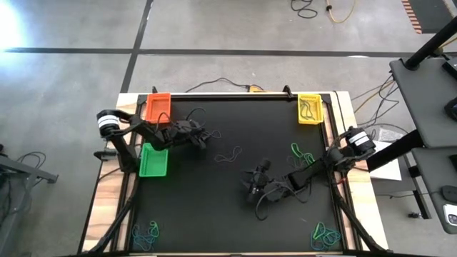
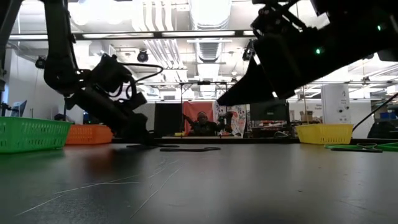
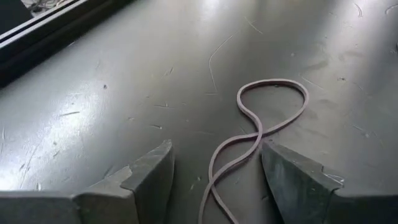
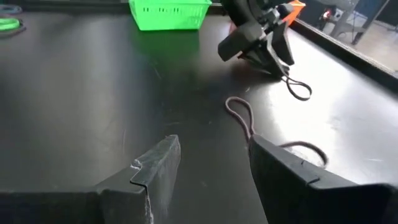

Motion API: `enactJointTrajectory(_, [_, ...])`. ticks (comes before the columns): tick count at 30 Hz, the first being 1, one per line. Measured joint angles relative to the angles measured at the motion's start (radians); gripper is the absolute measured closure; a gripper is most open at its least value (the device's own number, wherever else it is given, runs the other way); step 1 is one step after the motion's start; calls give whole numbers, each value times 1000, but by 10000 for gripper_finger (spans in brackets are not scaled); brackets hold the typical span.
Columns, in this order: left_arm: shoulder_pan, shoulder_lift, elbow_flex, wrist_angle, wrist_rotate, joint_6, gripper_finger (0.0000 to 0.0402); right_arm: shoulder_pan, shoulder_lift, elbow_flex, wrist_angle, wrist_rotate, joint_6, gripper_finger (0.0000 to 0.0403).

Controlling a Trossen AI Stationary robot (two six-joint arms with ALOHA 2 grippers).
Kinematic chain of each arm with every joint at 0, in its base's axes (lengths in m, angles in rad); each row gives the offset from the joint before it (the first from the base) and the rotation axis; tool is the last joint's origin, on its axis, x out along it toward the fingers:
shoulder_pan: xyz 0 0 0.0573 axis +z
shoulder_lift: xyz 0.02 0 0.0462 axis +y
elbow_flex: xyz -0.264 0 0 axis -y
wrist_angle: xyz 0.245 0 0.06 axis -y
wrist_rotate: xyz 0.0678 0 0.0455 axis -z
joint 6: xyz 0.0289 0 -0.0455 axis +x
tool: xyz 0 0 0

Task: Sort rubber bands into baskets
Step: Put the center violet rubber band into the green bin

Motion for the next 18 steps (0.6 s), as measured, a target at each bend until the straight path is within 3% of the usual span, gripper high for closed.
enactJointTrajectory(7, [4, 49, 2, 11, 5, 6, 214, 0, 4, 0, -2, 0, 24, 216])
enactJointTrajectory(10, [3, 65, 2, 20, 12, 9, 263, -2, -6, 0, -2, 1, 12, 216])
enactJointTrajectory(15, [3, 84, 2, 39, 10, 40, 376, -4, -7, 0, -7, 1, 0, 216])
enactJointTrajectory(18, [4, 85, 2, 39, -10, 29, 392, -3, -7, 0, -8, 1, -1, 216])
